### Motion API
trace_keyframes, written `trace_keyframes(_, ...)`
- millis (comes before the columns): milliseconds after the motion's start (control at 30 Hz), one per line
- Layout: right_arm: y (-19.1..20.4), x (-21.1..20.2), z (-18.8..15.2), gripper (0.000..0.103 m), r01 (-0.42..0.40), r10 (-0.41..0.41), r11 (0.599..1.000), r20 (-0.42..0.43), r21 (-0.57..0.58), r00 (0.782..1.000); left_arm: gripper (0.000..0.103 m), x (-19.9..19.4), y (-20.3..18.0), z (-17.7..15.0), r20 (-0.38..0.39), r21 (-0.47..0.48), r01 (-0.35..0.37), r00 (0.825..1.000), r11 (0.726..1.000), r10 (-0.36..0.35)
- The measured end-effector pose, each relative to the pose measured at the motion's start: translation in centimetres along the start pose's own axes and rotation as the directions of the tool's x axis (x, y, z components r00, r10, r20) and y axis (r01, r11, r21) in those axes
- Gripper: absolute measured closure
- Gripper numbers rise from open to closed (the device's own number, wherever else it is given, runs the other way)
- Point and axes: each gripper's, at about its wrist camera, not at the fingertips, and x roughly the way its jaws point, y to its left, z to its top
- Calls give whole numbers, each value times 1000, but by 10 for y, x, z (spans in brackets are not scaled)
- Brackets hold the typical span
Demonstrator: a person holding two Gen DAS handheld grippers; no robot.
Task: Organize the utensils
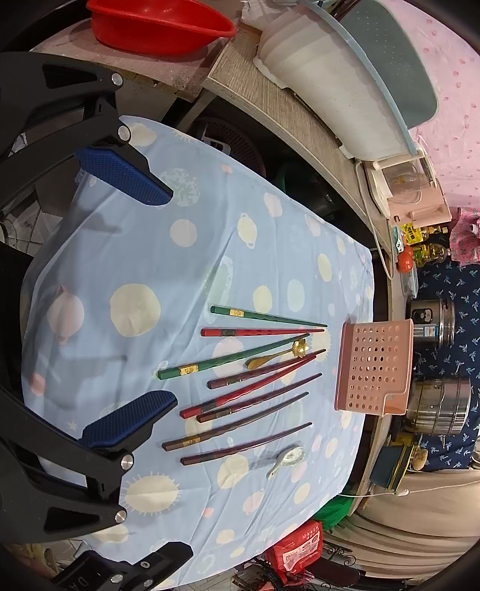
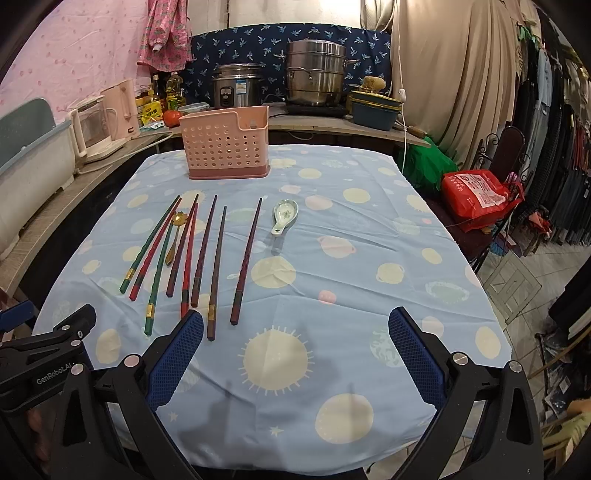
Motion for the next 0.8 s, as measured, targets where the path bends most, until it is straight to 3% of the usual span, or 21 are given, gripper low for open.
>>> trace_keyframes(800, 0, 2, -2, 7, -25, 25, 1000, -12, 11, 1000, 7, 0, -1, -2, -6, -4, 11, 1000, 1000, -11)
